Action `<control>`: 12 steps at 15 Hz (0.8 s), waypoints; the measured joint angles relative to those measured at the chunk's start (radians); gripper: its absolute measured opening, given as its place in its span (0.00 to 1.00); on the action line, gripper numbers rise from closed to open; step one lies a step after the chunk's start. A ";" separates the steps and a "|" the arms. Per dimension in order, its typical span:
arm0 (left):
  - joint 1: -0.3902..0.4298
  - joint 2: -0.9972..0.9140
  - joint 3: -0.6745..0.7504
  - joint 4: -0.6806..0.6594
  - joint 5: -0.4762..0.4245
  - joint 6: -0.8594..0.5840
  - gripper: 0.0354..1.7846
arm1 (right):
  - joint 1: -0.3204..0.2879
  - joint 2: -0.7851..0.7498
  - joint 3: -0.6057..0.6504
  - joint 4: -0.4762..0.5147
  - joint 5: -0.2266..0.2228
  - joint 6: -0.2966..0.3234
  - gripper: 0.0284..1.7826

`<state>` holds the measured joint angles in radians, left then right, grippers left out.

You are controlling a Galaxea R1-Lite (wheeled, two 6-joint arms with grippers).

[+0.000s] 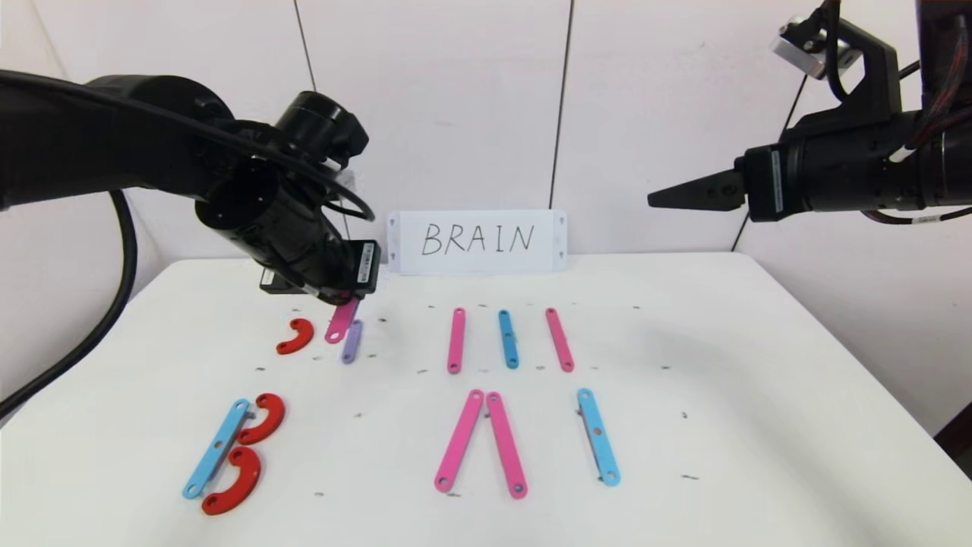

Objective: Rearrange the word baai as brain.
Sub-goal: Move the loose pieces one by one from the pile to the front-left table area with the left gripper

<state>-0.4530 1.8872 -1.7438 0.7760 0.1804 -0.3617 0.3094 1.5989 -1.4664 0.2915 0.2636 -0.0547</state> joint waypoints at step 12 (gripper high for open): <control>-0.026 -0.124 0.636 -0.343 -0.013 -0.008 0.14 | 0.000 -0.005 0.001 0.003 0.001 0.000 0.98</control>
<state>-0.4789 1.7636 -1.1083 0.4334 0.1672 -0.3694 0.3094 1.5938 -1.4653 0.2947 0.2651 -0.0543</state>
